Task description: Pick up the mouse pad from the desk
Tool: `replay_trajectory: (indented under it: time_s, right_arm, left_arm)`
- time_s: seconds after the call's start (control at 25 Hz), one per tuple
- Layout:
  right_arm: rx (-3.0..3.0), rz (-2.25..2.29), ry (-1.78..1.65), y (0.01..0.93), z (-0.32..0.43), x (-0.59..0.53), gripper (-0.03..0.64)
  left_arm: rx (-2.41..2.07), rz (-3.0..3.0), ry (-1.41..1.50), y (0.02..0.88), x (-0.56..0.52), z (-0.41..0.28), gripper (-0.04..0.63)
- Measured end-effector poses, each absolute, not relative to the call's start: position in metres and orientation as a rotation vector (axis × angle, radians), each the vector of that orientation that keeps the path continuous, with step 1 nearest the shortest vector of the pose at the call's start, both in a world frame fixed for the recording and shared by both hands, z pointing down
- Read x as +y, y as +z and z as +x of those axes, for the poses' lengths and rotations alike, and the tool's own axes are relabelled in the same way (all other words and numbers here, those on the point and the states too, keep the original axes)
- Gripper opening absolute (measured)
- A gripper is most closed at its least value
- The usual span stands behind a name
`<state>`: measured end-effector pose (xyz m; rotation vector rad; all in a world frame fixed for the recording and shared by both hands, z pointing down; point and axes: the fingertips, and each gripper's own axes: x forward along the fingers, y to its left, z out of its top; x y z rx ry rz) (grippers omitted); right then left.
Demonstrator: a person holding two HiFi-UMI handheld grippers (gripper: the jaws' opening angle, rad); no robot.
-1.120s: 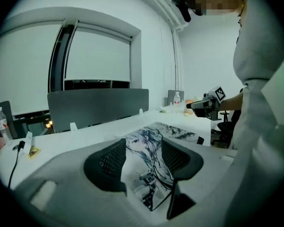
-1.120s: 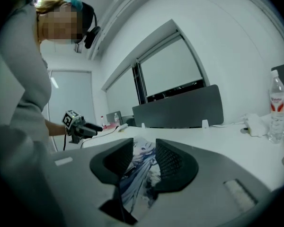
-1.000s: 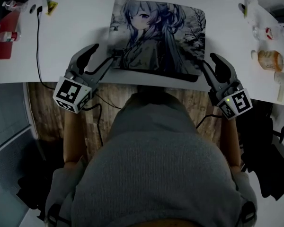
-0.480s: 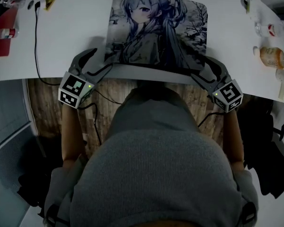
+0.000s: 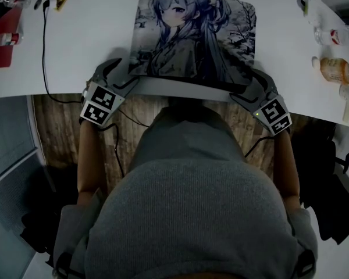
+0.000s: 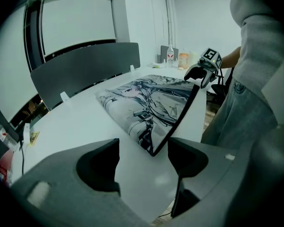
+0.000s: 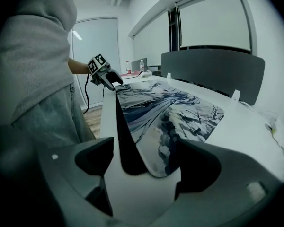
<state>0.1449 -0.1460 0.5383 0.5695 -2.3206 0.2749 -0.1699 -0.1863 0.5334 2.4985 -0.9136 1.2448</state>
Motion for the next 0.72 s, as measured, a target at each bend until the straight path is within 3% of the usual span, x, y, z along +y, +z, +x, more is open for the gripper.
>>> replay_trajectory:
  time_s: [0.64, 0.72]
  right_arm:
    - [-2.304, 0.584, 0.261, 0.544, 0.146, -0.152, 0.359]
    - [-2.3, 0.626, 0.263, 0.543, 0.148, -0.157, 0.32]
  left_arm:
    - [-0.925, 2.466, 1.327, 0.548, -0.191, -0.167, 0.318]
    - [-0.896, 2.469, 1.337, 0.549, -0.189, -0.164, 0.281]
